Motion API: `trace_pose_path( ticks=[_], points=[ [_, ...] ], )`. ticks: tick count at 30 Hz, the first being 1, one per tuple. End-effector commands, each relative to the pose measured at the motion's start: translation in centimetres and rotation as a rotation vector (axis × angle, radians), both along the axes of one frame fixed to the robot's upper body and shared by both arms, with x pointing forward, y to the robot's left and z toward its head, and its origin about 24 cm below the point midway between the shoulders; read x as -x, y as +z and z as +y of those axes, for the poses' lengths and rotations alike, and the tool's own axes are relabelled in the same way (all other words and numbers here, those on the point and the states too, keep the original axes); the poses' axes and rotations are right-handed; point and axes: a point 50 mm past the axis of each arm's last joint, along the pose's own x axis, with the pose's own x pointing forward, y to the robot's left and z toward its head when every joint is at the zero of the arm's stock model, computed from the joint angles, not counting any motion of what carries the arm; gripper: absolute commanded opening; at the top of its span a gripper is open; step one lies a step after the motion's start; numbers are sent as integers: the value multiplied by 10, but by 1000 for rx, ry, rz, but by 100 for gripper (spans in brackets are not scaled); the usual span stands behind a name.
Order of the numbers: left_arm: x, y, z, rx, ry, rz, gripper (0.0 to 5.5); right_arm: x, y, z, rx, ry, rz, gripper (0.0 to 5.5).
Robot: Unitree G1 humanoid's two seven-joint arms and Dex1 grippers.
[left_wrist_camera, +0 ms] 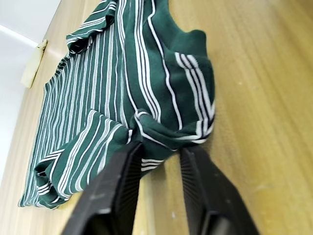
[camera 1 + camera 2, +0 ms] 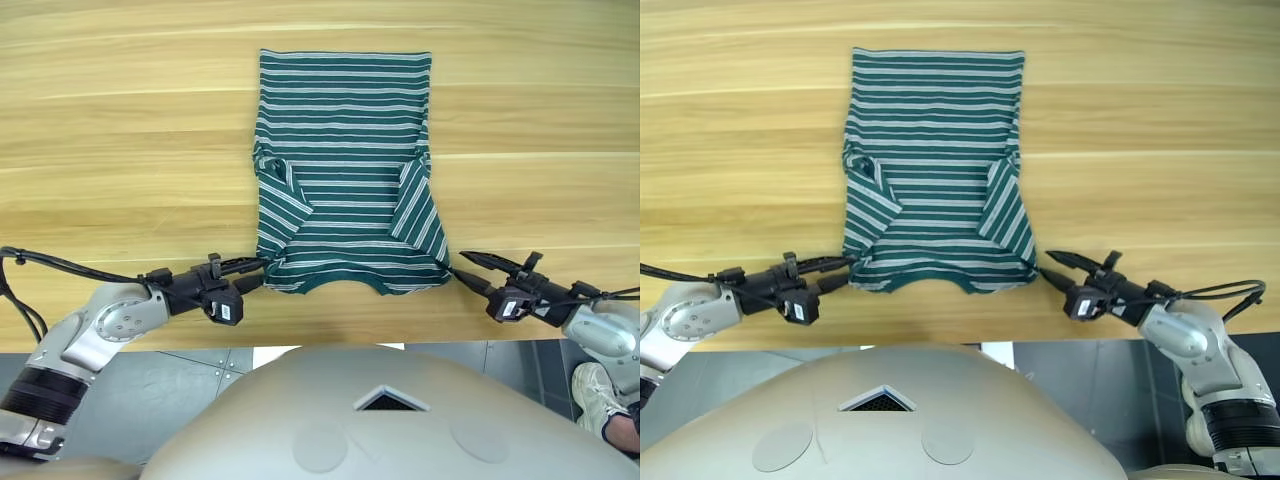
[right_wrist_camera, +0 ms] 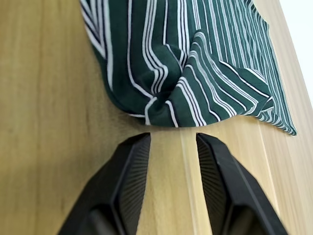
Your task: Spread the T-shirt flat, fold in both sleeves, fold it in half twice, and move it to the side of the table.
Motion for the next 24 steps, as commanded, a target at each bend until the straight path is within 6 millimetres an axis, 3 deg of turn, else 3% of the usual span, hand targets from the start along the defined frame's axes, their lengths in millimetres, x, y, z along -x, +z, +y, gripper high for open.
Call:
trace_pose_path(
  ticks=[1, 5, 21, 24],
  points=[
    [24, -26, 7, -152, -53, 170, 59, 7, -4, 2, 29, 41, 56, 177],
    [26, -27, 6, -151, -56, 176, 2, 5, -2, 4, 22, 59, 47, 177],
    [27, -29, 2, -141, -56, 175, 2, -4, -11, 19, -8, 99, 24, 177],
    [28, -29, 2, -141, -54, 180, 0, -7, -11, 18, -10, 81, 4, 125]
  ],
)
